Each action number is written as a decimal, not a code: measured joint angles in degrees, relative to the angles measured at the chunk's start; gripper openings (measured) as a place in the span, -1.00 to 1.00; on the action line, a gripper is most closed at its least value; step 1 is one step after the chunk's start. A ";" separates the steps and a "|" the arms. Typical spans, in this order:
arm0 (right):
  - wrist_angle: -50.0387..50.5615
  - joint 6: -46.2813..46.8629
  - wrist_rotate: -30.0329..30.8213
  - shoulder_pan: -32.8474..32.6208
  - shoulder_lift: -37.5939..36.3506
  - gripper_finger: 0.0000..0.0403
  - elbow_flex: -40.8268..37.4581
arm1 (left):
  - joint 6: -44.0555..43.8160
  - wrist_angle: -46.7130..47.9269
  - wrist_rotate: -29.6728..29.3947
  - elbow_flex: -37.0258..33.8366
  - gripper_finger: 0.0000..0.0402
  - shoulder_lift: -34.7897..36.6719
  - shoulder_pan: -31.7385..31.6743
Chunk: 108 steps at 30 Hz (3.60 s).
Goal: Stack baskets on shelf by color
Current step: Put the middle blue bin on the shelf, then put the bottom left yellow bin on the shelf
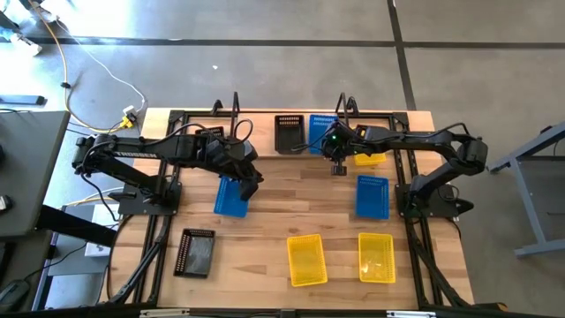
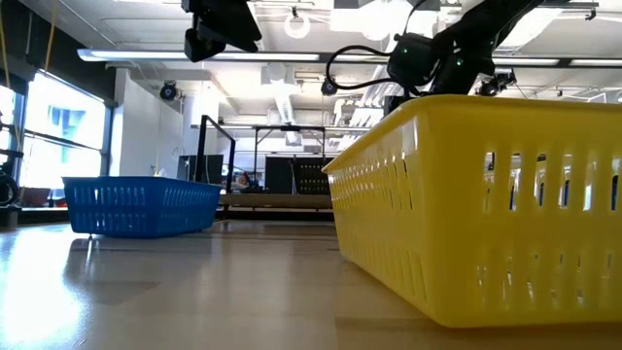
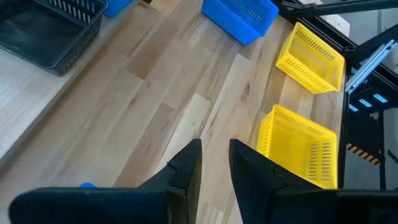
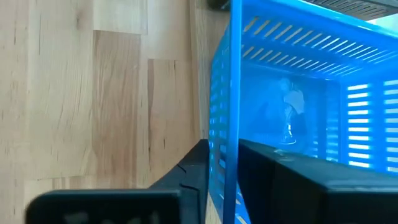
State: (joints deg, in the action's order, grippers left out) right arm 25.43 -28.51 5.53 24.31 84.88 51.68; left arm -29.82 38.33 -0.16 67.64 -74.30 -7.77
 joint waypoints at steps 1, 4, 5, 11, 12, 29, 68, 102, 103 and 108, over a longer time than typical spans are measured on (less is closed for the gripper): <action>0.00 0.02 0.03 -0.18 0.00 -0.66 0.00 | 0.00 0.00 0.00 0.00 -0.63 0.00 0.00; -0.19 -0.01 0.36 -0.93 -0.03 -0.60 0.00 | 0.01 0.01 -0.01 0.00 -0.63 0.00 0.00; -0.21 0.08 0.45 -1.35 -0.11 -0.60 0.00 | 0.02 0.00 -0.02 0.00 -0.63 0.00 0.00; -0.37 2.81 3.33 -3.61 -0.11 -0.59 0.00 | 0.03 0.02 -0.02 0.00 -0.63 0.00 0.00; -0.32 3.11 3.80 -3.91 -0.11 -0.59 0.00 | 0.04 0.01 -0.02 0.00 -0.63 0.00 0.00; -0.04 9.44 13.56 -9.30 -0.11 -0.59 0.00 | 2.01 0.40 2.28 -0.17 -0.63 0.00 0.01; 3.30 39.42 17.42 -26.78 -11.53 -0.59 6.23 | 4.75 -11.48 11.47 -0.20 -0.63 -7.39 9.93; 18.67 46.52 22.67 -31.53 -11.43 -0.59 16.90 | 32.09 -21.84 0.59 8.00 -0.63 -25.17 26.50; 18.65 46.51 22.67 -31.53 -11.45 -0.59 16.90 | 36.23 -21.70 0.45 8.00 -0.63 -25.91 26.58; 18.69 46.65 22.43 -31.51 -11.43 -0.59 16.90 | 48.63 -21.70 -0.91 7.98 -0.63 -29.66 26.58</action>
State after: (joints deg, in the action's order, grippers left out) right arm 44.12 18.13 27.96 -7.21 73.45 68.58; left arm 18.81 16.63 -1.08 75.61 -103.96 18.81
